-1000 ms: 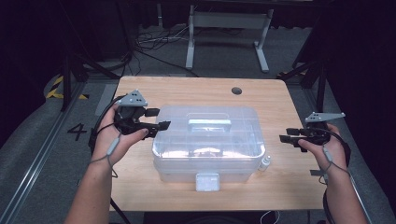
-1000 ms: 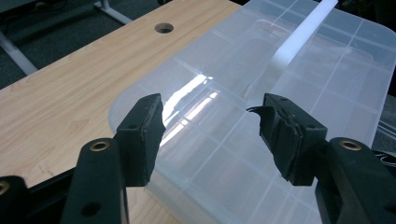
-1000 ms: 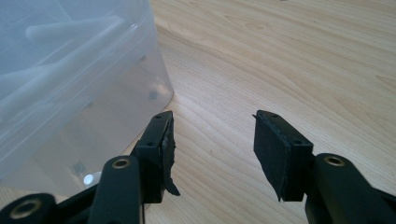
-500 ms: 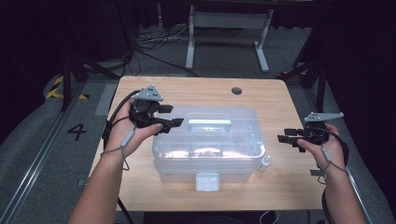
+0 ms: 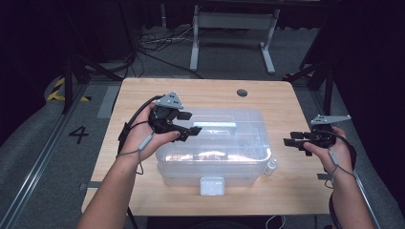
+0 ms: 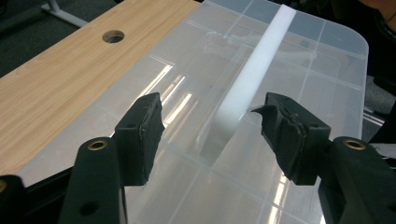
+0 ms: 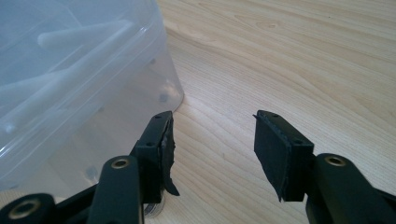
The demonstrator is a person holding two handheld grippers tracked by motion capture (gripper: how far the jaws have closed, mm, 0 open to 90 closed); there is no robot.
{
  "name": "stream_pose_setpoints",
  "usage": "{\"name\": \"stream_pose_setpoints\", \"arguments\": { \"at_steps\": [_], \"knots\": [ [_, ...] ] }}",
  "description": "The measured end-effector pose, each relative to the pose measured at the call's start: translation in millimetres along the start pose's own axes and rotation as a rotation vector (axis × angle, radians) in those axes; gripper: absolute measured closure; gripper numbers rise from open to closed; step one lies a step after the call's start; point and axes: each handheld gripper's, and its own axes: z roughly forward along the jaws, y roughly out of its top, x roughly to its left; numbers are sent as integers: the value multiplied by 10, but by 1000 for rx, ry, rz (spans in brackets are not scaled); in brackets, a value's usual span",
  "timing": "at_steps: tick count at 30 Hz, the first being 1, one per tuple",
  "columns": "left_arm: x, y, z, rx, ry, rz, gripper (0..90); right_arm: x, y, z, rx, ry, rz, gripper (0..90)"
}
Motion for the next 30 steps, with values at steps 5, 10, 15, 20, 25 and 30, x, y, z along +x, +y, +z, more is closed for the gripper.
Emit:
{"name": "stream_pose_setpoints", "arguments": {
  "at_steps": [5, 10, 15, 20, 25, 30],
  "knots": [
    [-28, 17, 62, 14, 0, 10, 413, 5, -2, 18, 7, 3, -1, 485],
    [-36, 19, 134, 49, 11, 14, 464, 17, 2, 27, 10, 5, -3, 482],
    [-69, 35, 211, 107, 22, 40, 514, 14, 1, 30, 13, 3, -3, 480],
    [-87, 41, 230, 127, 21, 48, 584, 18, 2, 27, 12, 4, -4, 479],
    [-91, 51, 208, 129, 54, 52, 716, 20, 2, 31, 13, 4, -7, 477],
    [-99, 57, 206, 134, 61, 70, 732, 21, 3, 35, 14, 4, -7, 475]
  ]
}}
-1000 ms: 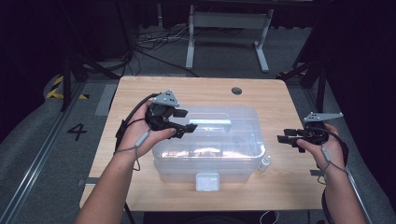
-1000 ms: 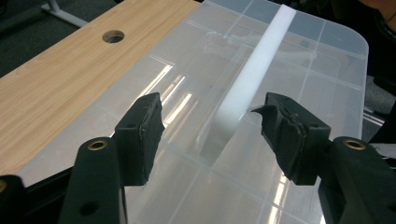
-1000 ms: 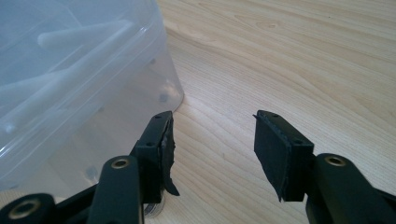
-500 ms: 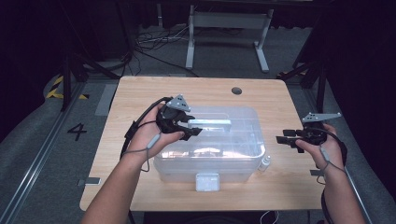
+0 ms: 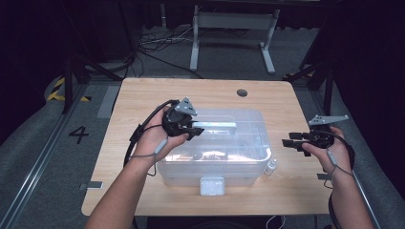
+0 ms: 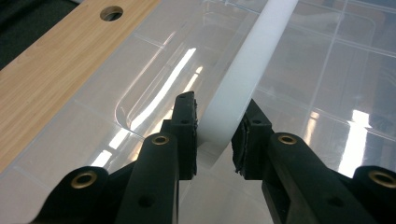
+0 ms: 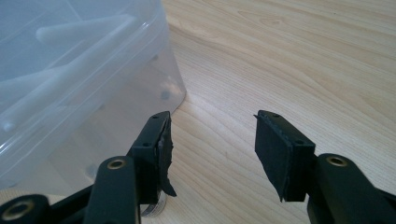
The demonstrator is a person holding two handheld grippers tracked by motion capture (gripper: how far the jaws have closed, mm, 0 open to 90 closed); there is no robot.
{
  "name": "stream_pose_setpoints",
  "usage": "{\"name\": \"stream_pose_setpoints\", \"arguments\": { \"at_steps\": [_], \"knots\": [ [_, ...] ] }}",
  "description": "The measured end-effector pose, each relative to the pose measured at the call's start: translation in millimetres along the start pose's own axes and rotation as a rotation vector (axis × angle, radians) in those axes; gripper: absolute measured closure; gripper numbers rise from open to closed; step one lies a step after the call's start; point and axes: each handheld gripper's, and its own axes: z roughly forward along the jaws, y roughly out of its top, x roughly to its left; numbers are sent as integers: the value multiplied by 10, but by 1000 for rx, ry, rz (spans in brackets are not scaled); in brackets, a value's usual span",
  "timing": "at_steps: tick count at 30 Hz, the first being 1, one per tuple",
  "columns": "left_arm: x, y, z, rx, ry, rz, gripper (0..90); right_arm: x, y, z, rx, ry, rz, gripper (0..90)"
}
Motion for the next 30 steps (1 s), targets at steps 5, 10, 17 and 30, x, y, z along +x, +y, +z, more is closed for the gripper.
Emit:
{"name": "stream_pose_setpoints", "arguments": {
  "at_steps": [5, 10, 17, 30],
  "knots": [
    [-9, 8, -6, 8, 8, 7, 736, 2, -3, -9, -5, -3, 2, 477],
    [-8, 25, -8, 19, 10, 9, 737, 20, -27, -41, -8, -5, -1, 484],
    [33, 64, -16, 34, -10, -1, 738, 35, -87, -119, -12, -25, 2, 492],
    [135, 191, -57, 60, -21, -19, 739, 56, -139, -210, -29, -41, 7, 492]
  ]
}}
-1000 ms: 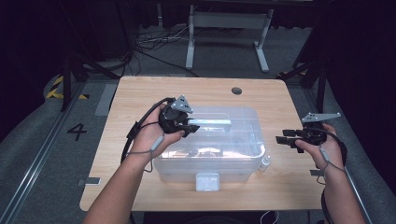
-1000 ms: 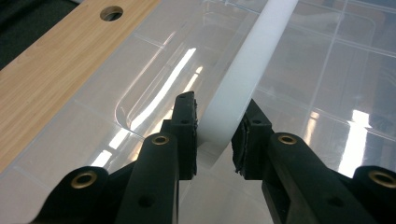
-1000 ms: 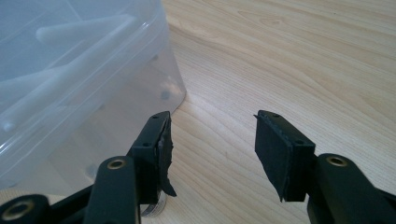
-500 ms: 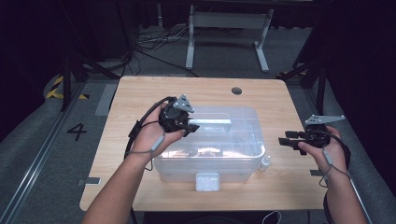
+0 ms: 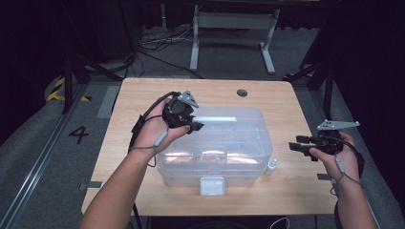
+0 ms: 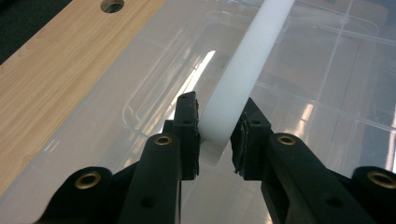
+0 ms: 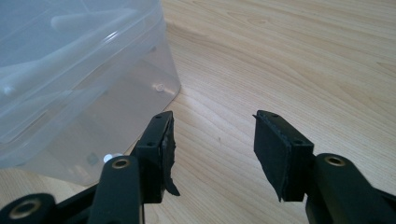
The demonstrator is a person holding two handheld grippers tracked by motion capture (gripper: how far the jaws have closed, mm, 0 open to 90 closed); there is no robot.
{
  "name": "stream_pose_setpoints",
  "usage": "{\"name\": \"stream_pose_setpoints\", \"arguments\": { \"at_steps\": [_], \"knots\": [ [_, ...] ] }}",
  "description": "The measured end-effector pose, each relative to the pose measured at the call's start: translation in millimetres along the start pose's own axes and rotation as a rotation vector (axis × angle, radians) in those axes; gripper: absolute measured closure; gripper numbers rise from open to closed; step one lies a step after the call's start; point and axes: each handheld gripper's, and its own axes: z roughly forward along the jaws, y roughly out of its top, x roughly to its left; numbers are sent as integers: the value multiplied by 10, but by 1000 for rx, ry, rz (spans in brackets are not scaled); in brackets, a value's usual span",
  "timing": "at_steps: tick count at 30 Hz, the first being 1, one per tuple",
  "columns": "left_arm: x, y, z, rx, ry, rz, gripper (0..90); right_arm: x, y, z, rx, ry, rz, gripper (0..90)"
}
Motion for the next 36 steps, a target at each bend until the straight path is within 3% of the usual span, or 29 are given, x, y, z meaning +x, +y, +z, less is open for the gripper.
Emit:
{"name": "stream_pose_setpoints", "arguments": {
  "at_steps": [12, 24, 33, 36],
  "knots": [
    [130, 135, -31, 28, -17, -27, 738, 15, 25, -34, -18, -3, -4, 486],
    [291, 239, -47, 17, -41, -74, 732, 82, 62, -70, -35, 9, -20, 511],
    [362, 309, -56, 35, -46, -90, 730, 192, 88, -150, -45, 20, -43, 640],
    [392, 334, -58, 40, -51, -92, 729, 255, 97, -171, -43, 28, -73, 679]
  ]
}}
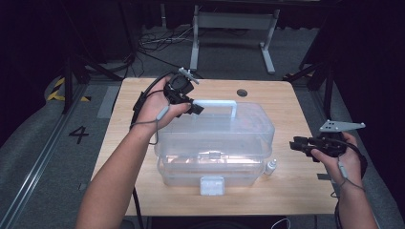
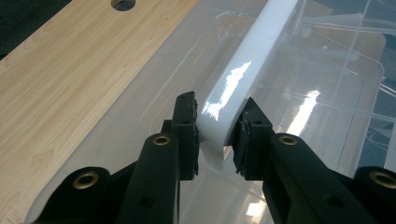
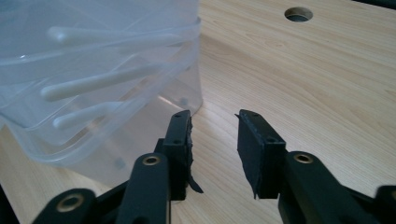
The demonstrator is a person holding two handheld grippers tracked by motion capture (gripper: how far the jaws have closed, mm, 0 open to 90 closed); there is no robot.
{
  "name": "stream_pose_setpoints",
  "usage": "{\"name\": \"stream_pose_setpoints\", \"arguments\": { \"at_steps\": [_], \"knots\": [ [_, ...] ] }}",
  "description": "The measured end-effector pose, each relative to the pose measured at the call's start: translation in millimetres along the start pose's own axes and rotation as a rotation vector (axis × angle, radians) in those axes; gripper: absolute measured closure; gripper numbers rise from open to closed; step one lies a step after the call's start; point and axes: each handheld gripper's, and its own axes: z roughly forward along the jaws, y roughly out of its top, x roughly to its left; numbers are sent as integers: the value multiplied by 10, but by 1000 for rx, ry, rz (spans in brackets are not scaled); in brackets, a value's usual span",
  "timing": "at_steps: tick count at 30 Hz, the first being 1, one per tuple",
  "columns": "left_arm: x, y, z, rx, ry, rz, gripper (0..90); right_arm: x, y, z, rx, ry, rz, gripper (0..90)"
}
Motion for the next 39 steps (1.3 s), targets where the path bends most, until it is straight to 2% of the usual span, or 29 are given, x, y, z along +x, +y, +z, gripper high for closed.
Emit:
{"name": "stream_pose_setpoints", "arguments": {
  "at_steps": [8, 12, 15, 16, 20, 23, 26, 29, 33, 37, 39],
  "knots": [
    [76, 68, -10, 12, -14, -11, 726, 206, 73, -17, -12, 42, -78, 750],
    [107, 89, -13, 18, -23, -12, 725, 315, 113, -22, -30, 82, -117, 819],
    [131, 102, -13, 19, -30, -16, 725, 392, 137, -8, -43, 130, -155, 900],
    [141, 109, -14, 23, -35, -16, 725, 417, 145, 0, -42, 143, -164, 900],
    [190, 139, -13, 32, -49, -22, 724, 470, 148, 53, -10, 182, -170, 900],
    [216, 160, -13, 37, -58, -31, 724, 497, 143, 105, -14, 212, -173, 900],
    [232, 170, -9, 38, -66, -37, 723, 533, 149, 153, -34, 256, -179, 900],
    [252, 181, -8, 41, -71, -42, 723, 575, 161, 183, -71, 272, -184, 900],
    [255, 198, -9, 53, -70, -39, 722, 625, 179, 214, -134, 270, -190, 900],
    [251, 213, -13, 69, -70, -39, 722, 639, 176, 255, -159, 285, -185, 900],
    [252, 214, -13, 71, -70, -36, 721, 640, 169, 273, -175, 277, -182, 900]
  ]
}}
